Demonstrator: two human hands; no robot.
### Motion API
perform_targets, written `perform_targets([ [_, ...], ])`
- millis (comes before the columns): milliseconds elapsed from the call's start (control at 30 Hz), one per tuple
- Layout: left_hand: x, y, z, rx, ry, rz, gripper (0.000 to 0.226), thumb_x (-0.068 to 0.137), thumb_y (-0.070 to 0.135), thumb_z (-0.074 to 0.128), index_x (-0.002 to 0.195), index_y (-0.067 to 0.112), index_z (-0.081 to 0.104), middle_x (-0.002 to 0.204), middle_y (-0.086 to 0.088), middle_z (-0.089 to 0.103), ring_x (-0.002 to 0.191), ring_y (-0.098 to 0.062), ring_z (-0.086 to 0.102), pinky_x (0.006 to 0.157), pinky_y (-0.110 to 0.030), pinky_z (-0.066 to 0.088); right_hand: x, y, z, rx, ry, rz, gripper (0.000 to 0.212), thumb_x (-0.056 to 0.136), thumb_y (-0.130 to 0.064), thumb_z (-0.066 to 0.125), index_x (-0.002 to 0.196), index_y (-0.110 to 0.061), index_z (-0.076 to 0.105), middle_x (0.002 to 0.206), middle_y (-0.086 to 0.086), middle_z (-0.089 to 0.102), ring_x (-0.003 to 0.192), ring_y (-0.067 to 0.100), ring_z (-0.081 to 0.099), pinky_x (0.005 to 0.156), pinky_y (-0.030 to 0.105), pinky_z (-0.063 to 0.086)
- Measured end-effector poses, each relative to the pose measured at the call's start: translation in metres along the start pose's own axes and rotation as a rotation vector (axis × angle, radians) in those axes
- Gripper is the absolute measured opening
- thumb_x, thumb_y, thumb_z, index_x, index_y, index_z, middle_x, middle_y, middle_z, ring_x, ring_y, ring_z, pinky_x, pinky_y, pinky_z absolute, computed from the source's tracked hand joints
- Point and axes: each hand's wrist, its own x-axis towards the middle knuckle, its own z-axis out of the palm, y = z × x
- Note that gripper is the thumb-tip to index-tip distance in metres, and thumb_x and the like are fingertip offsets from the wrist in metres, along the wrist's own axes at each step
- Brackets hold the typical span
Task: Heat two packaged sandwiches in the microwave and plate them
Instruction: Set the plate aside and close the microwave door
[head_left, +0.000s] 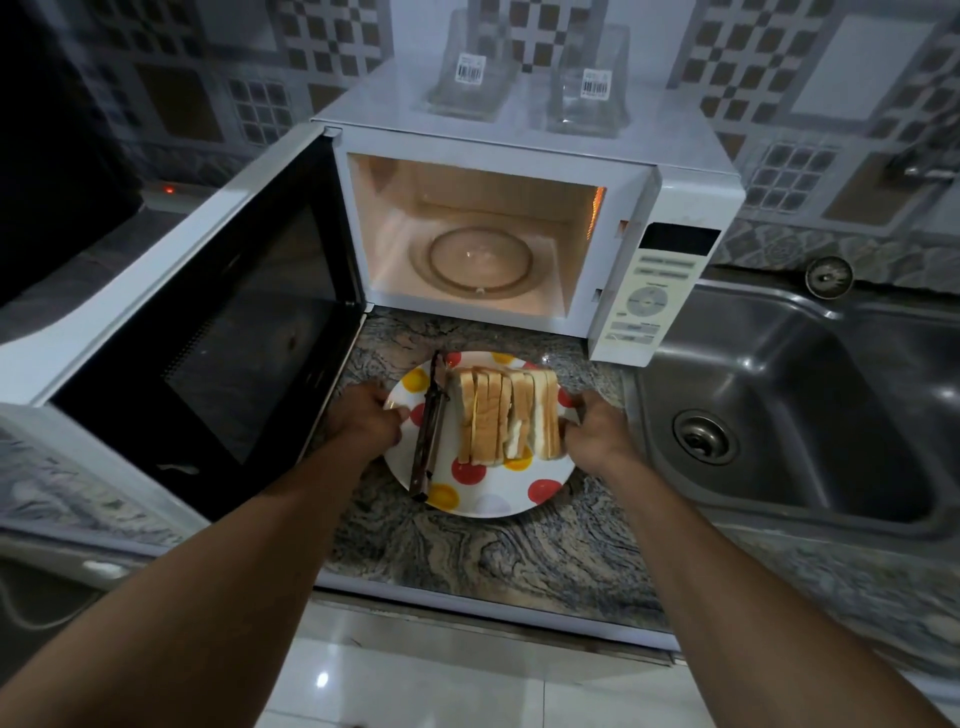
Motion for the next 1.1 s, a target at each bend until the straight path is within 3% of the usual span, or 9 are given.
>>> perform_targets([
  [200,0.0,0.002,0.0,-0.035,0.016,0.027,0.022,0.083,0.026,0.074,0.101,0.013,0.072,0.1,-0.013,0.071,0.096,-0.032,0.066,0.084,-0.038,0.054,-0.005,0.001,-0.001,0.157,0.008,-0.003,0.022,0.097,-0.019,0.056,0.117,-0.021,0.049,0.112,-0.001,0.061,0.102,0.023,0.06,0.085,0.037,0.051],
  [333,-0.001,0.003,0.001,-0.212,0.001,0.016,0.01,0.085,0.021,0.072,0.092,0.015,0.067,0.078,-0.008,0.07,0.08,-0.028,0.068,0.081,-0.039,0.056,-0.009,0.006,0.0,0.318,0.012,-0.006,0.028,0.099,-0.012,0.056,0.124,-0.024,0.052,0.124,-0.004,0.058,0.103,0.014,0.056,0.075,0.026,0.044],
  [433,-0.004,0.005,0.001,-0.27,-0.013,0.018,0.009,0.087,0.019,0.071,0.093,0.014,0.065,0.081,-0.009,0.068,0.075,-0.026,0.065,0.078,-0.036,0.054,-0.012,0.009,-0.001,0.364,0.0,-0.025,0.038,0.1,-0.015,0.057,0.136,-0.027,0.054,0.131,-0.006,0.059,0.108,0.014,0.058,0.077,0.025,0.047],
  [567,-0.008,0.009,-0.002,-0.432,-0.107,0.048,0.018,0.088,0.007,0.069,0.106,0.002,0.069,0.07,-0.01,0.064,0.048,-0.011,0.056,0.052,-0.022,0.049,-0.02,0.012,-0.007,0.444,0.012,0.002,0.043,0.1,-0.018,0.058,0.142,-0.025,0.053,0.133,-0.006,0.06,0.11,0.012,0.06,0.092,0.029,0.05],
  [700,-0.014,0.012,-0.009,-0.548,-0.149,0.021,0.025,0.088,0.0,0.068,0.113,-0.001,0.068,0.063,-0.004,0.062,0.039,-0.005,0.05,0.041,-0.016,0.042,-0.03,0.01,-0.013,0.495,0.004,0.009,0.043,0.1,-0.017,0.059,0.142,-0.024,0.053,0.128,-0.009,0.062,0.104,0.012,0.064,0.075,0.019,0.052],
  [800,-0.026,0.018,-0.014,-0.592,-0.177,0.014,0.022,0.09,-0.001,0.065,0.111,0.002,0.066,0.068,-0.002,0.062,0.054,-0.013,0.052,0.043,-0.016,0.044,-0.038,0.005,-0.022,0.508,0.007,-0.004,0.04,0.1,-0.014,0.059,0.139,-0.02,0.055,0.118,-0.007,0.064,0.09,0.007,0.063,0.061,0.01,0.048],
  [867,-0.034,0.022,-0.02,-0.622,-0.192,0.015,0.02,0.091,0.001,0.065,0.11,0.005,0.065,0.077,-0.004,0.063,0.063,-0.017,0.052,0.048,-0.017,0.046,-0.045,0.001,-0.03,0.504,0.002,-0.023,0.039,0.1,-0.013,0.059,0.138,-0.02,0.056,0.117,-0.007,0.066,0.086,0.005,0.063,0.069,0.017,0.05],
  [1000,-0.045,0.03,-0.034,-0.572,-0.198,0.049,0.019,0.093,0.008,0.065,0.111,0.011,0.066,0.091,-0.011,0.064,0.074,-0.02,0.056,0.07,-0.028,0.049,-0.06,-0.007,-0.045,0.496,-0.01,-0.03,0.041,0.099,-0.014,0.06,0.139,-0.02,0.055,0.121,-0.005,0.065,0.101,0.014,0.064,0.092,0.032,0.053],
  [1100,-0.056,0.035,-0.045,-0.568,-0.166,0.044,0.02,0.092,0.008,0.065,0.111,0.015,0.07,0.083,-0.006,0.066,0.071,-0.018,0.055,0.067,-0.026,0.048,-0.071,-0.012,-0.054,0.507,-0.009,-0.034,0.042,0.099,-0.01,0.059,0.14,-0.018,0.055,0.13,0.004,0.065,0.111,0.021,0.065,0.097,0.036,0.052],
])
